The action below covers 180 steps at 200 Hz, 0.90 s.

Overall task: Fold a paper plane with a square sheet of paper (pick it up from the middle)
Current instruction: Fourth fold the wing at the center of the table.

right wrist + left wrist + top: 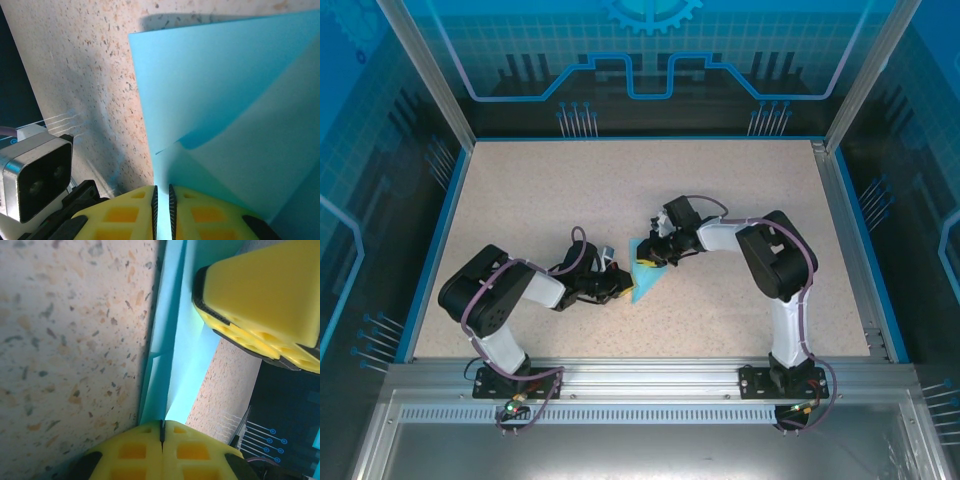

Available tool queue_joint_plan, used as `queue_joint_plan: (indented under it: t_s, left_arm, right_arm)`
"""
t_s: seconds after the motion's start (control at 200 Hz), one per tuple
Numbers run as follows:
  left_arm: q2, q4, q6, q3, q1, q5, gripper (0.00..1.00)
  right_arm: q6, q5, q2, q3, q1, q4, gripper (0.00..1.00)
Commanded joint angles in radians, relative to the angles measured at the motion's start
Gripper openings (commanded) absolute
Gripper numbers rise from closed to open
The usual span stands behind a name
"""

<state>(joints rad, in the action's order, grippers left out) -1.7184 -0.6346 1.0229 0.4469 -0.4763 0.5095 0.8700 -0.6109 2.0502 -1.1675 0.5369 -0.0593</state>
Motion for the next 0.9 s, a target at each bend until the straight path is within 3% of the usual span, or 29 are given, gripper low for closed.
queue_joint_plan:
  t_s: [0.0, 0.25, 0.375, 0.525, 0.895]
  left_arm:
    - [-0.042, 0.08, -0.001, -0.015, -0.029, -0.068, 0.0]
    - [-0.042, 0.116, -0.043, 0.016, -0.04, 0.0, 0.0]
    - [-0.012, 0.177, -0.075, 0.045, -0.053, 0.044, 0.1]
    - [0.046, 0.244, -0.092, 0.055, -0.06, 0.036, 0.18]
    - [0.103, 0.291, -0.076, 0.044, -0.06, 0.004, 0.18]
  right_arm:
    - [-0.022, -0.024, 0.022, -0.02, 0.008, -0.03, 0.17]
    - [-0.06, 0.01, 0.037, -0.026, 0.008, -0.104, 0.16]
    - [-0.071, 0.014, 0.044, -0.015, 0.008, -0.108, 0.16]
    - [-0.083, 0.022, 0.044, -0.009, 0.008, -0.12, 0.16]
    - [-0.103, 0.025, 0.049, -0.014, 0.008, -0.139, 0.16]
